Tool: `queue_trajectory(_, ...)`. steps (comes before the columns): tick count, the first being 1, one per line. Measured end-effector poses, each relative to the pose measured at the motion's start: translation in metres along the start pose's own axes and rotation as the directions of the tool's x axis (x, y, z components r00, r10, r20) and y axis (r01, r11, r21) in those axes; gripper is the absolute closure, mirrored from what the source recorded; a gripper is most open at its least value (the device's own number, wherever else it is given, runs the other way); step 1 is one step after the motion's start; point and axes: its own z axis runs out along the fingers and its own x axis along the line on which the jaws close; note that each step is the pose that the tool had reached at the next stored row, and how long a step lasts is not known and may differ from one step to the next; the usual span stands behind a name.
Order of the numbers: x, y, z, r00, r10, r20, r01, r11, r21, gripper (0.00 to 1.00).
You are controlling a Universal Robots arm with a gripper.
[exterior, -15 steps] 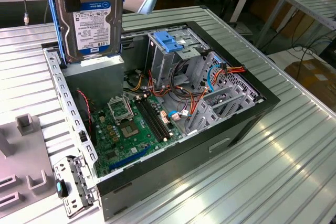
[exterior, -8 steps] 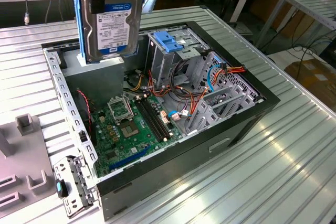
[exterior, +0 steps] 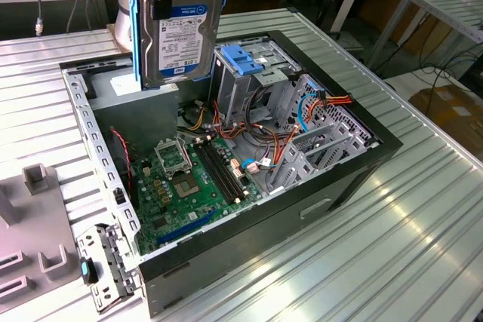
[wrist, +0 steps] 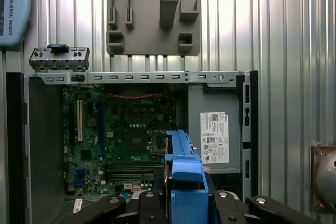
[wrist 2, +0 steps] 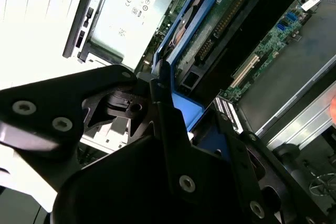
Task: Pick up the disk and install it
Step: 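Insert the disk into the insertion slot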
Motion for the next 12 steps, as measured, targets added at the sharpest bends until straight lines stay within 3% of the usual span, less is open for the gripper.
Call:
queue_trajectory(8, 0.0004, -0.0002, 0.0000, 1.0000, 0.000, 0.0000, 0.000, 1.0000, 0.0000, 0.63)
queue_trajectory(12, 0.0039, -0.0003, -0.0001, 1.0000, 0.000, -0.0001, 0.000, 1.0000, 0.0000, 0.63)
